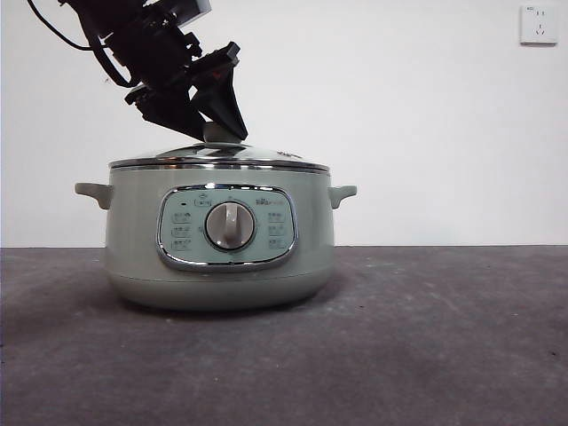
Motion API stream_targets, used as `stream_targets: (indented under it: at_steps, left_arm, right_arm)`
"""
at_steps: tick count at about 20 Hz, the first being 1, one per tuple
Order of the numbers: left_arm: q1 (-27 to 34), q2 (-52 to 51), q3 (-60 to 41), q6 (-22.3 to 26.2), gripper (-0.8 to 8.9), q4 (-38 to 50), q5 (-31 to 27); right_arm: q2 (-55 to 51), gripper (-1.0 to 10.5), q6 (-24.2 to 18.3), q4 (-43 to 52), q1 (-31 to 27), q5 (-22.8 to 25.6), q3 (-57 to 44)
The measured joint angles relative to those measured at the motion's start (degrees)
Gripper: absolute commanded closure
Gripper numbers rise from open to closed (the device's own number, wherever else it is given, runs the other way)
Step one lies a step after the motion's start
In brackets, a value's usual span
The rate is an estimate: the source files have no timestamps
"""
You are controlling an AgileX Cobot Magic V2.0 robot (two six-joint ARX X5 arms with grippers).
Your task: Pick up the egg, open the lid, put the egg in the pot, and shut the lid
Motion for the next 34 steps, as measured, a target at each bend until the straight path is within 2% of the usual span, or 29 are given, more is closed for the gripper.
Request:
stream_targets:
  at_steps: [1, 4, 5, 13, 18, 21, 26, 29, 31, 34]
  left_arm:
    - [0.0, 0.0, 0.0, 0.0, 7.77, -0.02, 0.02]
    - [0.0, 0.02, 0.02, 0.0, 4.58, -0.04, 0.09]
    - [0.0, 0.02, 0.02, 0.0, 4.27, -0.04, 0.09]
    - [0.0, -0.28, 0.04, 0.0, 4.29, -1.05, 0.63]
    - [0.0, -5.51, 0.04, 0.0, 4.29, -3.19, 0.63]
    - [0.0, -10.84, 0.04, 0.0, 4.29, -9.29, 0.63]
    - [0.0, -22.93, 0.04, 0.0, 4.32, -24.59, 0.81]
    - [0.0, -29.51, 0.04, -0.5, 4.36, -33.24, 3.85]
    - [0.0, -32.79, 0.04, -0.9, 4.37, -36.3, 6.03]
    - [0.0, -35.47, 0.04, -1.33, 4.5, -38.38, 6.21]
  right_arm:
    - [0.0, 5.1, 0.0, 0.24, 0.0, 0.02, 0.0]
    - [0.0, 5.1, 0.0, 0.76, 0.0, 0.02, 0.0]
    - [0.0, 5.1, 0.0, 0.76, 0.02, 0.02, 0.0]
    - [0.0, 5.1, 0.0, 0.94, 0.02, 0.02, 0.0]
    - [0.0, 5.1, 0.0, 1.11, 0.0, 0.02, 0.0]
    - [0.0, 5.1, 0.0, 1.14, 0.02, 0.02, 0.0]
    - [0.0, 5.1, 0.0, 2.43, 0.0, 0.02, 0.0]
    - [0.0, 5.1, 0.0, 3.3, 0.0, 0.02, 0.0]
    - [0.0, 5.1, 0.0, 4.46, 0.0, 0.02, 0.0]
    - [0.0, 5.1, 0.0, 4.55, 0.0, 0.02, 0.0]
